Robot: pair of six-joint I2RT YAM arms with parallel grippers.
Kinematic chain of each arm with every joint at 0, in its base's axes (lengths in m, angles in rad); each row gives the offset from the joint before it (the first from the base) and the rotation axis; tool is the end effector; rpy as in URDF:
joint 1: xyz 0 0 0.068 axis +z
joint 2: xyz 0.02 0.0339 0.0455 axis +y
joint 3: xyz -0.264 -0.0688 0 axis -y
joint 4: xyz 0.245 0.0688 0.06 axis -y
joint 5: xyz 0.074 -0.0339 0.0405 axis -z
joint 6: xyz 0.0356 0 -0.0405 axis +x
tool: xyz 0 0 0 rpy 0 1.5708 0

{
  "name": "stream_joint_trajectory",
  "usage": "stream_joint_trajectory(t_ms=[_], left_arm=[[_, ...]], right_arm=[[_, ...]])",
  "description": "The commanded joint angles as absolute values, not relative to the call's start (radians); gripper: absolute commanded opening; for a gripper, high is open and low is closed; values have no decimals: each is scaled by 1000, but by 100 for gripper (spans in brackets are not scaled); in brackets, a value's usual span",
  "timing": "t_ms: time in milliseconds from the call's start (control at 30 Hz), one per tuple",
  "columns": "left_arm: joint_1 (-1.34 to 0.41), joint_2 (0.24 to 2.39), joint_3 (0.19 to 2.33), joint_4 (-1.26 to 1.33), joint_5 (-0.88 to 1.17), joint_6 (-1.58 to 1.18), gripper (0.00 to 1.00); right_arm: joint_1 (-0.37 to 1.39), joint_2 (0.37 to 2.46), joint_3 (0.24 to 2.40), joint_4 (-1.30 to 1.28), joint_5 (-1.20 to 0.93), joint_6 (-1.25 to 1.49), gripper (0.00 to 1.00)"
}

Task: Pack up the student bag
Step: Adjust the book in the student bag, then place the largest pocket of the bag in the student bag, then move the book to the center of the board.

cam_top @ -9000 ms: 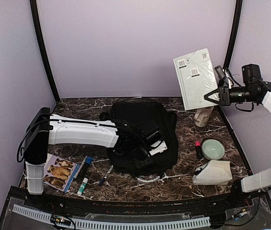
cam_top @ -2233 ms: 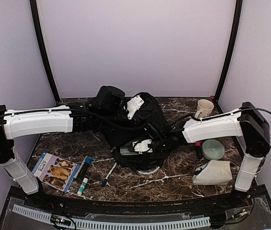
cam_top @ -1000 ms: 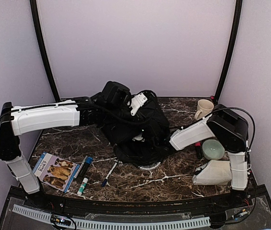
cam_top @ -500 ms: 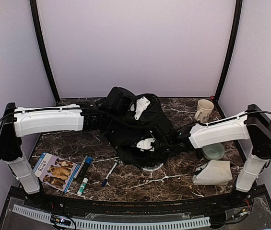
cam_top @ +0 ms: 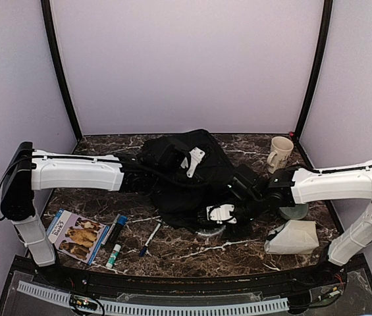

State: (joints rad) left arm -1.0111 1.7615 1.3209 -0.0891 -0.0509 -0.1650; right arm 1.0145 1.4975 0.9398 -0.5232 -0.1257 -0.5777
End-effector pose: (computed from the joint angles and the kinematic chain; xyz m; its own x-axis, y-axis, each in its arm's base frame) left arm 0.2202 -0.3480 0.2671 -0.3998 0.3292 -0.8555 0.7678 0.6301 -0.1164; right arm 0.1503 0.2501 0.2016 0.0868 -0.8865 -0.4546 -0.9863 -0.0123 -0.1643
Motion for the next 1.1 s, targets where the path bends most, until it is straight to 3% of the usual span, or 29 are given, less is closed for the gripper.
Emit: stream_joint_trajectory(t_ms=[0,67,167,400,633,767,867,967,1067], left_arm=[[-1003,1808,1335,-138,-81,-249,11],[-1003,1817,1349,-197,-93,-270,34],[-1003,1797,1348,-263,-94,-291,46],[-1008,1589,1236,-345,-82,-338,59],[-1007,1405,1167,-555,-283,-417,71],[-987,1341,1179,-807,-494,-668,85],[-939,1303,1186,-1106,-629,-1019,92],[-874,1249,1149,-1227,-641,-1195,98],[-807,1171,1065,-1207,-592,-1243,99]], right_arm=[[1020,1420,933,-643,-217,-577,59],[1018,1393,944,-691,-232,-585,59],[1013,1343,963,-750,-245,-592,59],[911,1284,1056,-831,-314,-626,60],[715,1364,1199,-744,-532,-553,62],[677,1443,1216,-596,-546,-443,62],[672,1521,1244,-531,-552,-411,62],[665,1625,1270,-476,-595,-360,62],[657,1742,1302,-441,-645,-296,60]])
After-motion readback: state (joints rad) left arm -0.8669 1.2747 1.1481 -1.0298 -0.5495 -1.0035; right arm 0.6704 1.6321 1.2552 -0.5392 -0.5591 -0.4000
